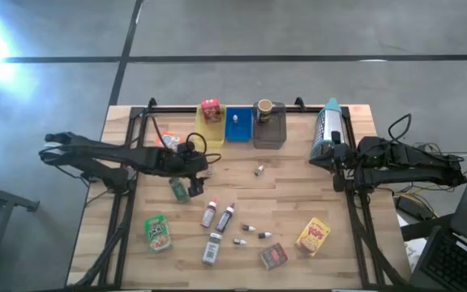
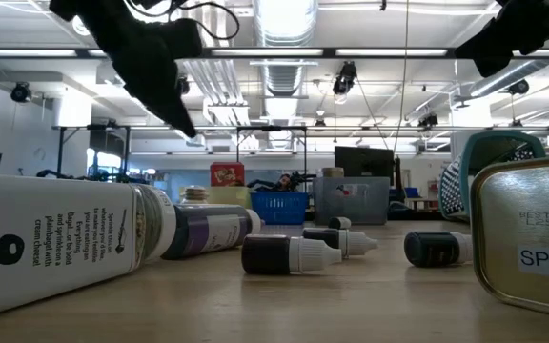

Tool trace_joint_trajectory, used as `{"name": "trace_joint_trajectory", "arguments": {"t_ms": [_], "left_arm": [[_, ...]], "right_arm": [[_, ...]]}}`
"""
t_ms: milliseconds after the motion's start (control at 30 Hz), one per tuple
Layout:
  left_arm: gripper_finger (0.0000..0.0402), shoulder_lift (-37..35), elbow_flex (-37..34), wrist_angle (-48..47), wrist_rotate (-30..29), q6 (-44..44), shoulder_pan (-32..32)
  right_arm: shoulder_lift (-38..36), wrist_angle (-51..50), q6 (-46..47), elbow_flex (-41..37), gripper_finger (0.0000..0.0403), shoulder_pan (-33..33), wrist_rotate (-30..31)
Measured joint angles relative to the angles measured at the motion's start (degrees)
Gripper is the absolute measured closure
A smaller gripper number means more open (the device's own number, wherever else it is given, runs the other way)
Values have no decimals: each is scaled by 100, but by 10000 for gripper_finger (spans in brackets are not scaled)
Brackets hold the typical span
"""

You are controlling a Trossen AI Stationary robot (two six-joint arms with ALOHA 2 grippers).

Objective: Pick & Place Kitchen Items
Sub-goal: Put the small green food coloring bottle into the blue bin

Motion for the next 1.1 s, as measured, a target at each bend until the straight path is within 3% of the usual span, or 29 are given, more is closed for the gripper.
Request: {"name": "trace_joint_trajectory", "arguments": {"t_ms": [267,467,700,1100], "left_arm": [[129,0,-672,2389,206,-249,-32],[129,83,-853,3237,83,-342,-35],[129,925,-438,3582,-327,-480,-35],[129,2375,966,3272,-362,-289,-46]], "right_arm": [[-1,-1,1,0,394,-2,0],[-1,0,1,0,394,-2,1],[0,0,1,0,394,-2,1],[-2,-4,-1,0,394,0,-1]]}}
